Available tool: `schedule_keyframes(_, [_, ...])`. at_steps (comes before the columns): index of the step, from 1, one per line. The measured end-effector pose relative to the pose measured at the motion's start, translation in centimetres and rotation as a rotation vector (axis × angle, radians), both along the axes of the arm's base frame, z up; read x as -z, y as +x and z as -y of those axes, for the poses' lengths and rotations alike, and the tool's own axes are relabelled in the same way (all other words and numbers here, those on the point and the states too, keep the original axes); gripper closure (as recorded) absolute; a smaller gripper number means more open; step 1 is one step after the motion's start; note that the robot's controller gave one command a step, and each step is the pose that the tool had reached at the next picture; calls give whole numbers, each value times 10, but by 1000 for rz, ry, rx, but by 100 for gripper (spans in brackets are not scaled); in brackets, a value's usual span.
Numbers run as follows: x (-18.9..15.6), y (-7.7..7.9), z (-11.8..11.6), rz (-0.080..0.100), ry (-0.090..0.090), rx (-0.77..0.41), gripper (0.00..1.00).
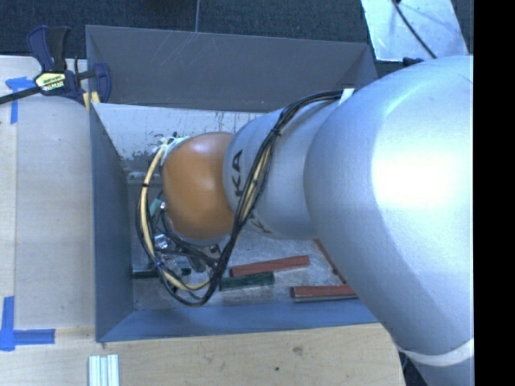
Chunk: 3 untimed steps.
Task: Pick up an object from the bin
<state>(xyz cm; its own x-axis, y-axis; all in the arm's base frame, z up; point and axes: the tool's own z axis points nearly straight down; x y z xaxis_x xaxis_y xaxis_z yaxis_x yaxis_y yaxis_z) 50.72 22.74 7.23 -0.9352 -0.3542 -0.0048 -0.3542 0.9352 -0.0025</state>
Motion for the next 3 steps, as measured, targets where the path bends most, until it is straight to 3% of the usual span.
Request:
schedule_keyframes(1, [-113,19,5,7,5,14,100])
schedule_keyframes(2, [-107,17,5,-2,2,12,0])
schedule_keyframes(3, [3,-10,4,-12,-1,61,0])
